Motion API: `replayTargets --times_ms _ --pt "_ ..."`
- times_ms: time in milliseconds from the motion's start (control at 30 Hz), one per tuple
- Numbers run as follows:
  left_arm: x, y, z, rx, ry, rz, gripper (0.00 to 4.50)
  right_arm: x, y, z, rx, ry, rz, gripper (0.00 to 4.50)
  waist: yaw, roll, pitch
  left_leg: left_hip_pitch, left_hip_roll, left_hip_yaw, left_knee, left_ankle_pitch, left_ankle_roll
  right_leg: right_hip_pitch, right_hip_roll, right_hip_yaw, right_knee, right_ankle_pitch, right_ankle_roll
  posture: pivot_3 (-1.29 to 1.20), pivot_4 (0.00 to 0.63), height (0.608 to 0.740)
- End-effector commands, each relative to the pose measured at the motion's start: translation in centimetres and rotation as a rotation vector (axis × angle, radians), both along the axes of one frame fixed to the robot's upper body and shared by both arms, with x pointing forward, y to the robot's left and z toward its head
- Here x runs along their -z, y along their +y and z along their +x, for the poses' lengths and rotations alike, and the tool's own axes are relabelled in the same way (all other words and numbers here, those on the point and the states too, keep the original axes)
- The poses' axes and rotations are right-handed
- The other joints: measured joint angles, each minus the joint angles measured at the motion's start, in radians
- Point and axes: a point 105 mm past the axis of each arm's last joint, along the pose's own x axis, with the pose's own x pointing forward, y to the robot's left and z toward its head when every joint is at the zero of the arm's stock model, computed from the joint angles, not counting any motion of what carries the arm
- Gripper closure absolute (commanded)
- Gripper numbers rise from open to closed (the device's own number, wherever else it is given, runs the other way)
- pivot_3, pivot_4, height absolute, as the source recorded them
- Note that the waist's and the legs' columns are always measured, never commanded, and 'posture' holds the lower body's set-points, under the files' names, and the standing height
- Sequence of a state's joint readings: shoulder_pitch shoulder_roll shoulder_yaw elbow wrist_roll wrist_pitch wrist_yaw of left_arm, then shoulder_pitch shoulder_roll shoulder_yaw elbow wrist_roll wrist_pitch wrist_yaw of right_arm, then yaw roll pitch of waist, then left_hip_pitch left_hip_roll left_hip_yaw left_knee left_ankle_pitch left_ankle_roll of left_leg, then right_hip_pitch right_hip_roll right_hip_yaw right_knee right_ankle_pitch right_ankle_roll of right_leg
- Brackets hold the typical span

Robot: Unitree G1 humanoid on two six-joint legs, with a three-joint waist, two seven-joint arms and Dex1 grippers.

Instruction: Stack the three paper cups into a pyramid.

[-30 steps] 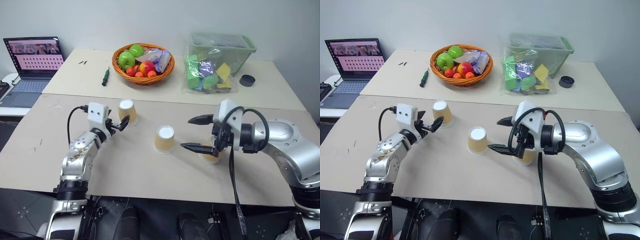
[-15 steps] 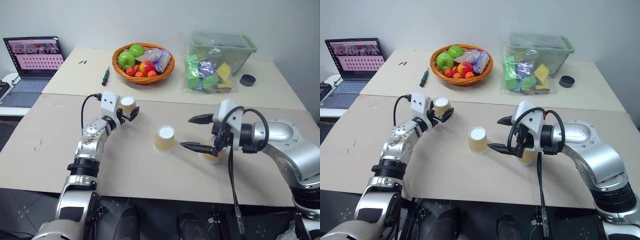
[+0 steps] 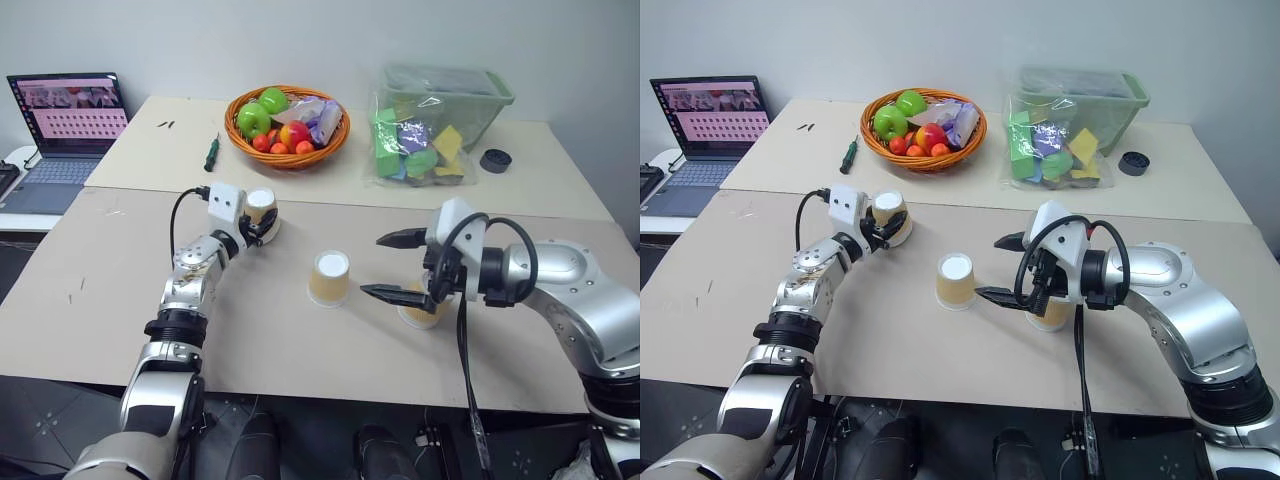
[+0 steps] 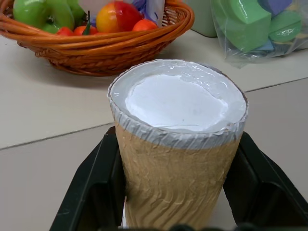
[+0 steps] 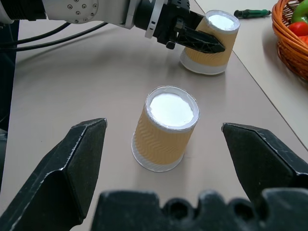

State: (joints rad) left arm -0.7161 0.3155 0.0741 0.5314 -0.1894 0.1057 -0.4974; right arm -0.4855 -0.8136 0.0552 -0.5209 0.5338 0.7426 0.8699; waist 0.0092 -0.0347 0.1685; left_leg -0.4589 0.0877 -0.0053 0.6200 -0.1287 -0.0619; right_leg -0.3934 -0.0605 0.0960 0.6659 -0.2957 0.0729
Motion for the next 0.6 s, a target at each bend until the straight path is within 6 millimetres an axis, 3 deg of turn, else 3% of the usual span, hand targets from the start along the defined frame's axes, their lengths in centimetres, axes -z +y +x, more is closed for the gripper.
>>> replayTargets --times_ms 33,167,267,600 --pt "-1.7 -0.6 -4.7 0.203 -0.106 0.081 1.86 -0.6 -0.2 -0.3 0.009 -0.038 -0.006 0.00 -0.008 0.000 0.000 0.000 0.000 0.000 0.000 0.000 0.000 0.000 0.000 0.000 0.000 0.000 0.000 0.00 0.150 0.692" --pt "0.2 -0.2 -9.5 0.352 -0.036 0.154 1.86 -0.5 -0.5 -0.4 0.024 -0.038 -0.018 0.00 -0.024 0.002 0.000 0.001 0.000 0.000 -0.005 0.000 0.000 -0.002 0.000 0.000 0.001 0.000 -0.001 0.00 0.150 0.692" --pt "0.9 -0.3 -11.1 0.406 0.019 0.164 1.86 -0.8 -0.7 -0.5 0.028 -0.046 -0.015 0.00 -0.014 0.002 0.001 0.002 0.000 0.000 -0.004 0.002 0.000 -0.002 0.000 0.000 0.005 0.000 -0.001 0.00 0.150 0.692" --pt "2.4 -3.8 -10.5 0.506 0.044 0.178 1.86 -1.4 -0.8 -0.7 0.037 -0.059 -0.011 0.00 -0.005 0.002 0.001 0.001 0.000 0.000 0.005 0.002 0.000 0.001 0.000 0.001 0.004 0.000 0.001 0.00 0.150 0.692"
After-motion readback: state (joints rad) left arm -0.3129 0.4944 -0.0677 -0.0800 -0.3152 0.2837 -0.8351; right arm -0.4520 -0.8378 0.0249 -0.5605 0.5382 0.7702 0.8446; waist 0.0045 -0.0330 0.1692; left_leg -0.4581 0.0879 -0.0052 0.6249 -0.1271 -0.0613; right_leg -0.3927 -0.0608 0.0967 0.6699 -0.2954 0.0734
